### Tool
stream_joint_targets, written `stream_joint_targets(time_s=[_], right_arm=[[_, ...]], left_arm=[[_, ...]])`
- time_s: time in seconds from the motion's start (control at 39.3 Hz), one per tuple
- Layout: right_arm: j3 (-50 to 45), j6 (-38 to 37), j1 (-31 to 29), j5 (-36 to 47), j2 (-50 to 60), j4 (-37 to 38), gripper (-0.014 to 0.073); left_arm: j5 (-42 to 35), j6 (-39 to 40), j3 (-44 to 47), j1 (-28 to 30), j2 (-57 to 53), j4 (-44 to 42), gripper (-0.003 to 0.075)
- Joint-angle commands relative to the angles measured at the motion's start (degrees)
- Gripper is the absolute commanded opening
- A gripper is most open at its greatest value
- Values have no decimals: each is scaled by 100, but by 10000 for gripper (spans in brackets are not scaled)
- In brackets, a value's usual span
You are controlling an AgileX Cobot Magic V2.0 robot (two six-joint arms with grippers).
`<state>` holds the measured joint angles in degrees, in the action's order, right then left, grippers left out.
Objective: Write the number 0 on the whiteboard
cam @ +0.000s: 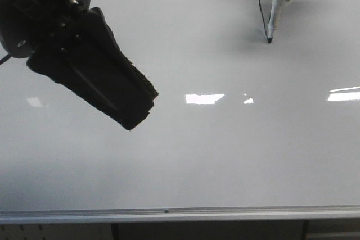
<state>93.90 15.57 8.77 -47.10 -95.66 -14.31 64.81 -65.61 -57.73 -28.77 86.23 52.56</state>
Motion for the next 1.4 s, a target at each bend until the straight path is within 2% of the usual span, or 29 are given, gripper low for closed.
stream_joint_targets(time_s=[0.0,0.33,0.59,0.99,1.37], right_arm=[[214,25,-32,334,230,171,-58],[232,19,-40,491,240,545,-58],[595,-162,-40,508,242,854,-58],[1084,-168,11,918,180,674,-58],[1105,-168,439,1025,67,443,-58]], left_arm=[[92,-1,-162,-33,-216,361,-20],[92,-1,-162,-33,-216,361,-20],[92,-1,-162,-33,-216,361,-20],[92,-1,-162,-33,-216,361,-20],[92,-1,-162,-33,-216,361,-20]])
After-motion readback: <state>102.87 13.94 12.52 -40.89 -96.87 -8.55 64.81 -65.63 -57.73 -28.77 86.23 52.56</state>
